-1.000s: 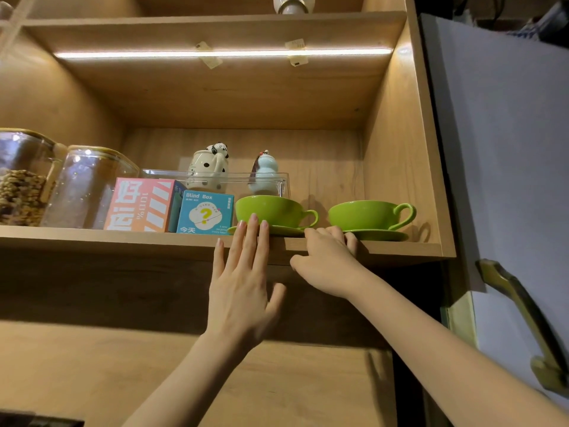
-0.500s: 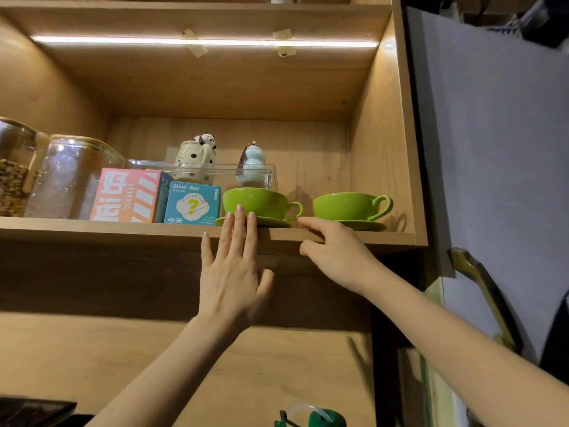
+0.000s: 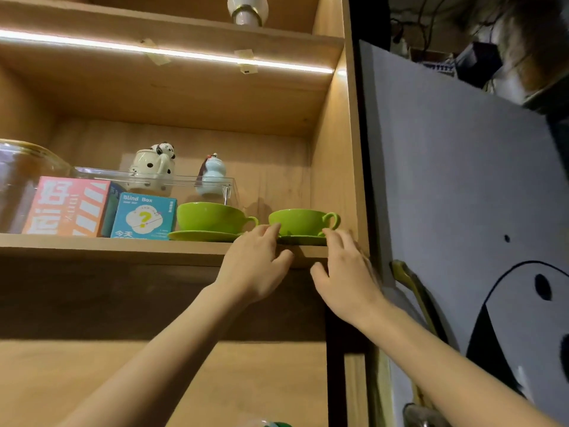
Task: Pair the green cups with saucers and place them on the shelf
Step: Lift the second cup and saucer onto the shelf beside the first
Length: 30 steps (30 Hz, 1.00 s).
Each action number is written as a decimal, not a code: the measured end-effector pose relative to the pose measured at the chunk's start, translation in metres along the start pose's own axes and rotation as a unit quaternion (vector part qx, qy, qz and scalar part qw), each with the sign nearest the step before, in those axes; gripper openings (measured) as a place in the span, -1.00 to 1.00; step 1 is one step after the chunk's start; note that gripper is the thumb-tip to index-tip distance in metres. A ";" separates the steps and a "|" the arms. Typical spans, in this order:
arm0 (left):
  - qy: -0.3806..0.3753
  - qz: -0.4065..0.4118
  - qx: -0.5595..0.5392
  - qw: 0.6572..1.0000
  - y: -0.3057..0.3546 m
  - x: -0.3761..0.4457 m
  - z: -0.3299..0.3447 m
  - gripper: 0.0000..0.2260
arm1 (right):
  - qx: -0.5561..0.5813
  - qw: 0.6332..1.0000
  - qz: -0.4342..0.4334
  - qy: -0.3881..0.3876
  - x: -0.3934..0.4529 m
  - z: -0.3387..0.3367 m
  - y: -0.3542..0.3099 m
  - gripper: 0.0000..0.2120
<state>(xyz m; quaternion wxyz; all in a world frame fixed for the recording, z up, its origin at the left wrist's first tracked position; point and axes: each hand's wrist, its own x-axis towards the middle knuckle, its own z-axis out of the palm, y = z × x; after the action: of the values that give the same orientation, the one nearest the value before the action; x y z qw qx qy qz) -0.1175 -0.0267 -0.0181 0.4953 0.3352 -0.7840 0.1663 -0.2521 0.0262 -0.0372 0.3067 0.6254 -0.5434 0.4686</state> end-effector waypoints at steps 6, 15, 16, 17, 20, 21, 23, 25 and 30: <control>-0.029 -0.021 0.103 0.994 0.001 0.009 0.014 -0.44 | -0.053 0.997 -0.012 -0.059 -0.002 0.003 0.011 -0.44; 0.025 0.028 0.048 0.998 0.000 -0.001 0.018 -0.38 | -0.081 0.995 0.011 -0.063 0.006 0.006 0.024 -0.42; 0.026 0.030 0.043 0.998 0.000 -0.002 0.018 -0.39 | -0.084 0.994 0.014 -0.063 0.007 0.007 0.024 -0.42; 0.025 0.028 0.037 0.999 0.000 -0.003 0.018 -0.40 | -0.085 0.994 0.017 -0.065 0.009 0.007 0.024 -0.42; 0.024 0.021 0.019 0.999 0.002 -0.004 0.018 -0.40 | -0.062 0.995 0.030 -0.076 0.014 0.005 0.024 -0.41; 0.023 0.020 0.014 0.999 0.003 -0.005 0.018 -0.39 | -0.053 0.995 0.033 -0.080 0.015 0.005 0.025 -0.41; 0.018 0.025 0.008 1.000 0.005 -0.007 0.018 -0.39 | -0.049 0.995 0.039 -0.083 0.017 0.004 0.026 -0.41; 0.017 0.034 0.001 0.999 0.007 -0.008 0.018 -0.38 | -0.056 0.994 0.045 -0.084 0.019 0.003 0.026 -0.43; 0.030 0.051 0.002 0.998 0.004 -0.010 0.022 -0.39 | -0.081 0.992 0.053 -0.086 0.022 0.005 0.023 -0.45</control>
<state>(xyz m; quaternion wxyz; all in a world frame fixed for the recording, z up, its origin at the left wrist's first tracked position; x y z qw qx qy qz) -0.1314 -0.0332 -0.0367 0.5091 0.2906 -0.7845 0.2025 -0.2742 0.0080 -0.0214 0.2832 0.6066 -0.6363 0.3834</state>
